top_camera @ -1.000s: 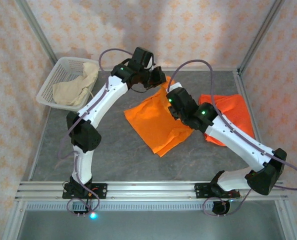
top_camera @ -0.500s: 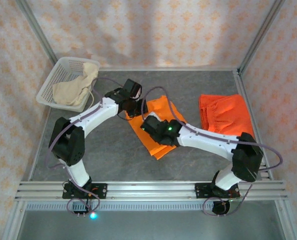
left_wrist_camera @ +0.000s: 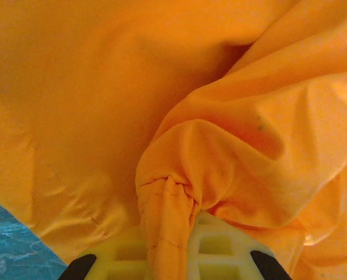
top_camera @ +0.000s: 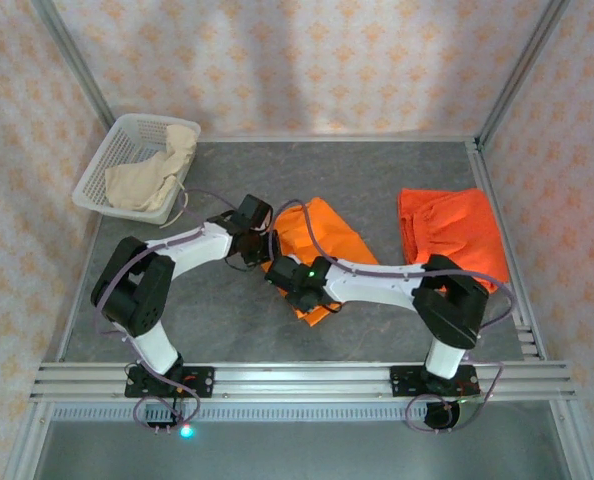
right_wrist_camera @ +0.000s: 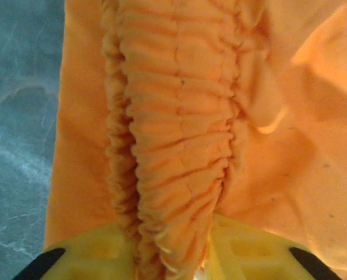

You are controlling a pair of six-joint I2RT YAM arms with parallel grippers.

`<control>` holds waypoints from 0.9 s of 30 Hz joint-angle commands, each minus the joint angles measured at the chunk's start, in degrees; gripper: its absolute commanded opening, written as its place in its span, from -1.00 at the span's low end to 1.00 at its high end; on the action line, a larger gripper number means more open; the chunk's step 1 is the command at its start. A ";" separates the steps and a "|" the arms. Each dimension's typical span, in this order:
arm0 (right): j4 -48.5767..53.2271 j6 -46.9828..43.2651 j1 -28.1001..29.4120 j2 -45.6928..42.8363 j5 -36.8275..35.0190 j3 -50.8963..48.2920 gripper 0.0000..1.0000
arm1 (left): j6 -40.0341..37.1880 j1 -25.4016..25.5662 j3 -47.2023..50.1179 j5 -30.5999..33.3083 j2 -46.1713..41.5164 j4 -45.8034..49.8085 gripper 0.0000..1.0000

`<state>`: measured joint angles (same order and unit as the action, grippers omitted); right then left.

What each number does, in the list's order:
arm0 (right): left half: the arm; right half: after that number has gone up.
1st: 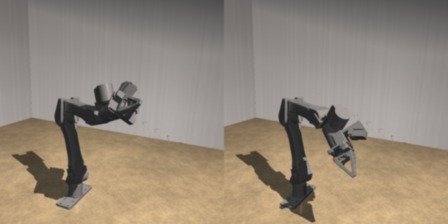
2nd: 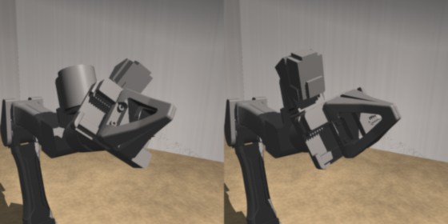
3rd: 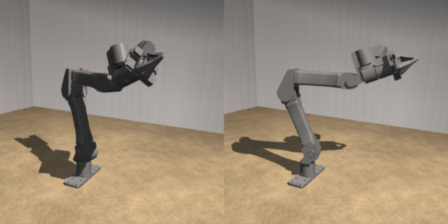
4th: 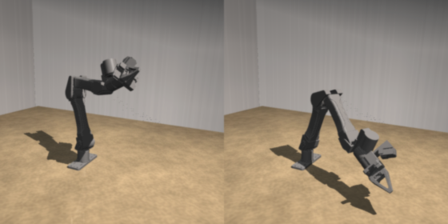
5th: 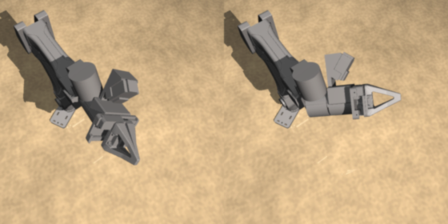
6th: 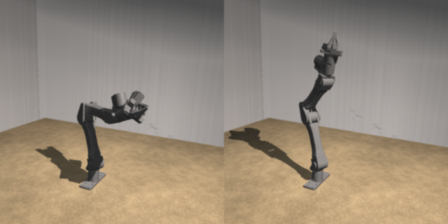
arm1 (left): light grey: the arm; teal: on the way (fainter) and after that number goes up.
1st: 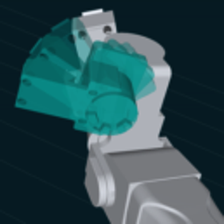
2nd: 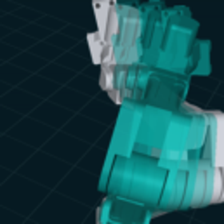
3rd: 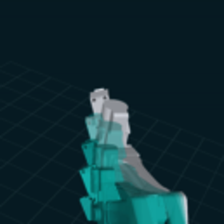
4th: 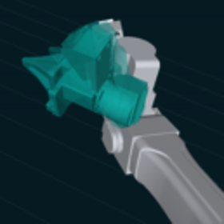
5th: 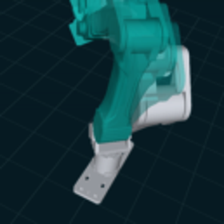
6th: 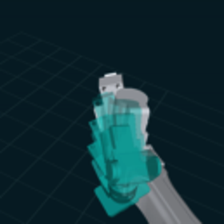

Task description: Fold and stack the shorts

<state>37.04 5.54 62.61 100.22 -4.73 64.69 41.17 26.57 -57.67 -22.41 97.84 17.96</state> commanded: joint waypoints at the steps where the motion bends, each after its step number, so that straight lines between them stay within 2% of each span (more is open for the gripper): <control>1: 2.55 2.18 0.36 2.28 6.96 -0.96 -0.37 | 1.18 -0.83 2.28 3.23 -1.38 -3.87 -0.84; 8: 3.10 2.35 0.41 4.38 14.98 -0.72 -0.08 | 1.91 -1.16 5.59 4.19 -3.97 -5.71 -0.44; 12: 2.31 2.80 0.33 0.16 14.32 -1.21 0.16 | 1.47 -2.03 4.06 4.65 -9.60 -3.51 -0.02; 16: 0.29 4.35 -0.48 -8.38 14.80 -2.05 0.35 | 1.43 -2.84 2.26 3.64 -14.26 -1.19 0.38; 19: -1.97 6.07 -1.90 -15.54 15.10 -3.77 0.80 | 2.14 -2.76 1.47 1.19 -17.36 -1.23 0.54; 21: -4.11 6.94 -3.53 -20.20 15.79 -5.82 0.99 | 3.53 -2.62 1.47 -0.83 -19.03 -2.25 0.61; 25: -10.71 11.35 -8.71 -28.53 19.67 -11.16 0.99 | 6.94 -0.93 1.22 -3.41 -20.06 -4.67 0.84; 27: -13.51 13.88 -10.40 -31.41 20.20 -13.43 0.99 | 8.59 0.22 1.39 -4.62 -19.24 -6.42 0.90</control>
<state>28.47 14.74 53.74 71.13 13.58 54.35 46.83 25.26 -55.35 -24.08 78.22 13.96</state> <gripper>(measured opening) 0.994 0.943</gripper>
